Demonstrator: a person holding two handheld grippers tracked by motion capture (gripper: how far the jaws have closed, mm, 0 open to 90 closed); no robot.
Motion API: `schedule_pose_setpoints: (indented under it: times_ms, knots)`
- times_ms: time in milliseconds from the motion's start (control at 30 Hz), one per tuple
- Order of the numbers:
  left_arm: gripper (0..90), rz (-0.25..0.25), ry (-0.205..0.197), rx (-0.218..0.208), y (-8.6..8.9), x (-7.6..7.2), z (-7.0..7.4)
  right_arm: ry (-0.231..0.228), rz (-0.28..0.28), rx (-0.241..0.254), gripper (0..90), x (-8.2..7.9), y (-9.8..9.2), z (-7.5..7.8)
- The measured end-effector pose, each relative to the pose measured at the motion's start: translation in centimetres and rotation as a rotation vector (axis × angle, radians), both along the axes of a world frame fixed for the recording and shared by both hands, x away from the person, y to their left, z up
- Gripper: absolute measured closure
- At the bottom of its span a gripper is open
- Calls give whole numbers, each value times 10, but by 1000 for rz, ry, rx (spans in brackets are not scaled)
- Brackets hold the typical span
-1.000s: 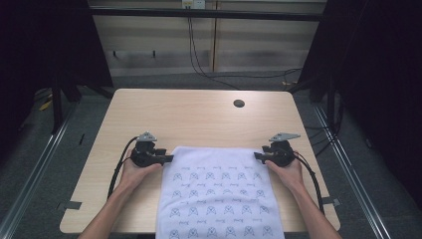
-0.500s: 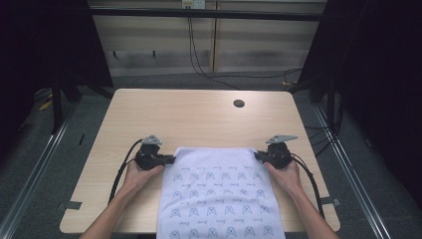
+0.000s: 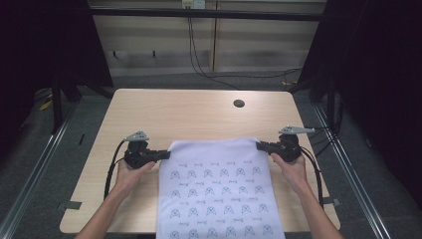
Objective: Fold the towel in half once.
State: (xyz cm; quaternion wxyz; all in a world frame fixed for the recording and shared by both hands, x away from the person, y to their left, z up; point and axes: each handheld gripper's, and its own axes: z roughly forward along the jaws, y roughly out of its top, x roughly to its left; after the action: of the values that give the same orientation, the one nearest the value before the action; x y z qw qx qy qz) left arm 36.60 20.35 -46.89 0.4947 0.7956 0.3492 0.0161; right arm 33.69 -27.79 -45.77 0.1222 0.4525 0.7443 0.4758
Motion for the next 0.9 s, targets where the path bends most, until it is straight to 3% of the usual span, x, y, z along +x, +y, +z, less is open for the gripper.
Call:
schedule_pose_setpoints:
  times_ms: [100,233,600,833,900]
  knots:
    - [873,15,-29,-32,5,4,13,-29,4,37,865,5,-2,14]
    - [873,43,-71,-70,8,12,29,-48,10,42,865,19,-2,30]
    - [874,83,-149,-59,8,45,71,-90,-23,53,868,57,1,78]
    - [873,120,-180,-75,7,66,92,-104,-59,43,868,79,4,96]
    - [873,130,-193,-99,6,71,100,-117,-70,46,868,84,3,102]
